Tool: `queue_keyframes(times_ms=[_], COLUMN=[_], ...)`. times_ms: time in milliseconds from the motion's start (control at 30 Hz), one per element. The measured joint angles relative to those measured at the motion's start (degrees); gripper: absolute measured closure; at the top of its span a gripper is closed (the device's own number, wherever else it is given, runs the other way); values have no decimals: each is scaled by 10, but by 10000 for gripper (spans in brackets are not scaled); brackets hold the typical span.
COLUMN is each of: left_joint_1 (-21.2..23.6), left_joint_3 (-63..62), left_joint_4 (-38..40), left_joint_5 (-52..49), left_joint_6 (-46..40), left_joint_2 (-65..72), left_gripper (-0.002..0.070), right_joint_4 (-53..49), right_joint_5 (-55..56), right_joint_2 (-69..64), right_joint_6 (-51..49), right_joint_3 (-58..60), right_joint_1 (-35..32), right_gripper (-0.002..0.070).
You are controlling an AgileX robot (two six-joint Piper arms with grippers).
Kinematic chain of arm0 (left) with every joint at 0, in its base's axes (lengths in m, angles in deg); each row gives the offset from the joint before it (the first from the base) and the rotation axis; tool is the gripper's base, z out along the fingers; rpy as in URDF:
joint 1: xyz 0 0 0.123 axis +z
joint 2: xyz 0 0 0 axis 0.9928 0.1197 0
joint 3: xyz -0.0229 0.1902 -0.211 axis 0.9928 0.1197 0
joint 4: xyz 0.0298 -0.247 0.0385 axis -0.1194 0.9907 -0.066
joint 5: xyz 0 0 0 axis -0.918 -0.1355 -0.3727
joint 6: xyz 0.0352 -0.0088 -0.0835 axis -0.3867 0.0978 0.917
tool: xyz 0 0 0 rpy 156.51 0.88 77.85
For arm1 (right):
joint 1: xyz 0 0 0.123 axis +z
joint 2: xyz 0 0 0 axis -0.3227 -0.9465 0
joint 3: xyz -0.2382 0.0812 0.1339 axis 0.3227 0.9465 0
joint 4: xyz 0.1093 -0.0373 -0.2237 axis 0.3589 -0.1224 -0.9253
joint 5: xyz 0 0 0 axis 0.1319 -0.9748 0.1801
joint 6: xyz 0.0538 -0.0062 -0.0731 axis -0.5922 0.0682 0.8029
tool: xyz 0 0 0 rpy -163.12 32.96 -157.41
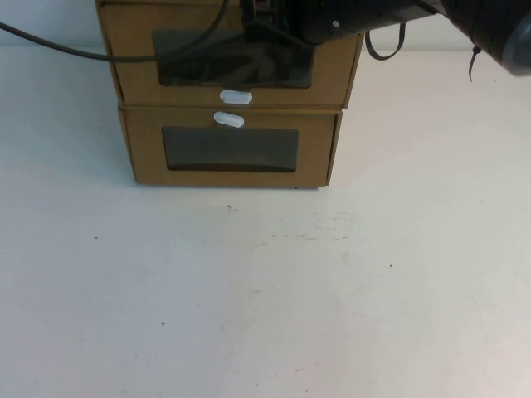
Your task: Close the shoe box
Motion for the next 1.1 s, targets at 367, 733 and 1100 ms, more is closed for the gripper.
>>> queue_keyframes(times_ms=[367, 733, 1100], left_joint_1=[0, 0, 0], left_joint_3=[0, 51, 460], left_joint_4=[-50, -114, -119], left_joint_5=[-9, -14, 199], left_joint_6=[-15, 4, -22], left_joint_2=[-99, -231, -546], left_gripper=[678, 678, 678], right_joint_4=[23, -76, -194], right_joint_5=[-86, -236, -242], right_joint_2=[68, 198, 487], right_joint_6=[32, -33, -87], right_joint_3=[0, 4, 262], right_joint_1=[-5, -5, -6], right_gripper=[687, 687, 687])
